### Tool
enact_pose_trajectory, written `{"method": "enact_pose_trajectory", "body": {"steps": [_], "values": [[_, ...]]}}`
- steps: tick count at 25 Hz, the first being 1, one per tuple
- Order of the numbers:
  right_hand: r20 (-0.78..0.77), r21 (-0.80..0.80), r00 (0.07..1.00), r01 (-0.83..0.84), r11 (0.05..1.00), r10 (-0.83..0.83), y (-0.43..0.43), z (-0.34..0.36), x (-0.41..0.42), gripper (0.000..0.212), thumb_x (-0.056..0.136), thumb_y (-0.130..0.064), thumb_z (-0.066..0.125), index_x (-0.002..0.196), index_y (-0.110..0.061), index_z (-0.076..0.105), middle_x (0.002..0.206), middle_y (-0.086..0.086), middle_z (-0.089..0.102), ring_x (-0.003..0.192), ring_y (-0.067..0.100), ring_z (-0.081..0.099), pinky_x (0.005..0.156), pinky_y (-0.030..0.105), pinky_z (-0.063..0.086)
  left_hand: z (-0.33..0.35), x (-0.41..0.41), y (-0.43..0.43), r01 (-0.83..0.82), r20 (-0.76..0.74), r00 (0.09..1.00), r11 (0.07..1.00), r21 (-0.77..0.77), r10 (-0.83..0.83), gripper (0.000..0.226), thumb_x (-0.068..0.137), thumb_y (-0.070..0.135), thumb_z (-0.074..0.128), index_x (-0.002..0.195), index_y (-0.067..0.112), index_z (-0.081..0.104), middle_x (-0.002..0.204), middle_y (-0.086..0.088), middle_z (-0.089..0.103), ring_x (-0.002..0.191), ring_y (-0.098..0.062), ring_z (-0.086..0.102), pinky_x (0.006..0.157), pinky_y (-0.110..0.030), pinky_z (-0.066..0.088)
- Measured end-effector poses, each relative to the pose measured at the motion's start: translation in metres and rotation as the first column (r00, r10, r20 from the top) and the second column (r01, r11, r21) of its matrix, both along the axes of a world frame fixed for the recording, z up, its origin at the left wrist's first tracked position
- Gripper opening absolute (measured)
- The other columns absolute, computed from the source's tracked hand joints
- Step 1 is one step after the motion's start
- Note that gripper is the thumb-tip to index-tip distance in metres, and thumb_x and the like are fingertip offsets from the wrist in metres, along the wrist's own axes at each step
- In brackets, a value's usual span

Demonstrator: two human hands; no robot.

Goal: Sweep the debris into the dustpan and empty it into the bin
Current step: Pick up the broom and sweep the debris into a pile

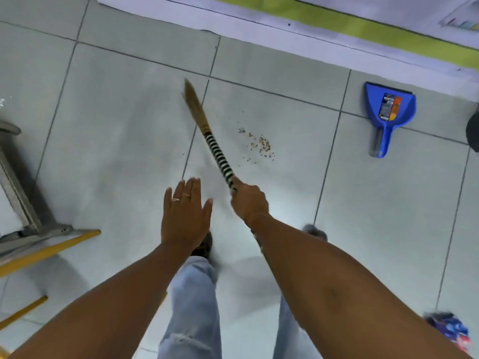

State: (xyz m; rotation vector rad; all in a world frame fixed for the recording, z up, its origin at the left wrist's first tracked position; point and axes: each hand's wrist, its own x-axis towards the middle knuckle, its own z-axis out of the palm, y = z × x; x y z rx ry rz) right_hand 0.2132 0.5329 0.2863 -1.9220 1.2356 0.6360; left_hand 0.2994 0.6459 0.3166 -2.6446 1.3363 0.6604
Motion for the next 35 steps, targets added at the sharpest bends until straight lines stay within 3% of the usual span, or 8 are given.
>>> {"method": "enact_pose_trajectory", "body": {"steps": [4, 6, 9, 14, 18, 24, 30, 35], "values": [[-0.009, 0.188, 0.977, 0.210, 0.959, -0.212, 0.031, -0.032, 0.103, 0.037, 0.097, -0.023, 0.040, 0.129, -0.010, 0.053, 0.126, 0.014, 0.060, 0.113, 0.031, 0.058, 0.088, 0.034, 0.048, -0.016, 0.061, 0.050, -0.003, -0.010, 1.000, 0.999, 0.032, 0.003, 0.053, 0.093, 0.036, 0.034, 0.130, 0.000, 0.045, 0.131, -0.021, 0.057, 0.126, -0.037, 0.048, 0.107, -0.054, 0.032], [-0.053, 0.245, 0.912, 0.406, 0.880, -0.406, 0.039, -0.047, 0.124, 0.035, 0.095, -0.020, 0.044, 0.123, -0.005, 0.057, 0.122, 0.016, 0.063, 0.110, 0.032, 0.063, 0.088, 0.034, 0.051, -0.024, 0.080, 0.071, 0.000, -0.002, 1.000, 0.999, 0.043, 0.000, 0.054, 0.092, 0.037, 0.034, 0.130, 0.000, 0.045, 0.130, -0.022, 0.057, 0.126, -0.038, 0.048, 0.106, -0.055, 0.033], [-0.110, 0.252, 0.777, 0.625, 0.739, -0.619, 0.045, -0.062, 0.119, 0.033, 0.092, -0.017, 0.049, 0.118, 0.001, 0.058, 0.116, 0.019, 0.067, 0.103, 0.034, 0.067, 0.090, 0.042, 0.056, -0.028, 0.092, 0.091, -0.002, 0.003, 1.000, 0.998, 0.057, 0.002, 0.060, 0.089, 0.040, 0.027, 0.129, -0.001, 0.045, 0.128, -0.022, 0.058, 0.124, -0.038, 0.050, 0.105, -0.054, 0.034], [-0.164, 0.205, 0.677, 0.734, 0.647, -0.717, 0.064, -0.061, 0.079, 0.032, 0.093, -0.017, 0.048, 0.115, 0.002, 0.060, 0.114, 0.020, 0.068, 0.103, 0.035, 0.067, 0.089, 0.045, 0.056, -0.027, 0.093, 0.107, -0.004, -0.023, 1.000, 0.998, 0.058, 0.005, 0.061, 0.088, 0.040, 0.026, 0.129, -0.002, 0.045, 0.127, -0.023, 0.059, 0.124, -0.038, 0.050, 0.105, -0.055, 0.035], [-0.239, 0.115, 0.768, 0.630, 0.768, -0.594, 0.096, -0.039, 0.044, 0.034, 0.097, -0.019, 0.040, 0.124, -0.004, 0.055, 0.120, 0.015, 0.065, 0.111, 0.032, 0.061, 0.092, 0.037, 0.051, -0.022, 0.084, 0.104, -0.053, -0.044, 0.998, 0.998, 0.028, 0.054, 0.053, 0.093, 0.033, 0.037, 0.131, -0.002, 0.042, 0.130, -0.024, 0.056, 0.128, -0.038, 0.046, 0.108, -0.054, 0.031], [-0.003, -0.035, 0.932, 0.362, 0.932, -0.362, 0.160, -0.001, 0.014, 0.040, 0.100, -0.021, 0.031, 0.139, -0.023, 0.040, 0.110, 0.009, 0.068, 0.094, 0.032, 0.065, 0.078, 0.035, 0.049, -0.012, 0.068, 0.088, -0.120, -0.101, 0.988, 0.991, -0.053, 0.115, 0.051, 0.094, 0.029, 0.043, 0.136, 0.001, 0.035, 0.138, -0.021, 0.048, 0.135, -0.035, 0.036, 0.114, -0.049, 0.021], [-0.003, 0.127, 0.999, -0.036, 0.991, 0.037, 0.175, -0.004, 0.025, 0.042, 0.096, -0.014, 0.035, 0.137, -0.017, 0.042, 0.119, 0.013, 0.063, 0.102, 0.035, 0.063, 0.084, 0.039, 0.051, -0.017, 0.057, 0.087, -0.096, -0.110, 0.990, 0.994, -0.049, 0.090, 0.054, 0.095, 0.035, 0.037, 0.137, 0.002, 0.034, 0.140, -0.020, 0.046, 0.136, -0.033, 0.035, 0.114, -0.049, 0.021], [-0.214, 0.174, 0.945, 0.285, 0.942, -0.247, 0.139, -0.022, 0.023, 0.035, 0.097, -0.022, 0.036, 0.125, -0.010, 0.054, 0.122, 0.014, 0.061, 0.113, 0.033, 0.058, 0.089, 0.037, 0.048, -0.019, 0.049, 0.088, -0.046, -0.092, 0.995, 0.999, -0.024, 0.044, 0.058, 0.092, 0.038, 0.031, 0.137, 0.002, 0.035, 0.140, -0.019, 0.047, 0.135, -0.033, 0.036, 0.114, -0.048, 0.022]]}}
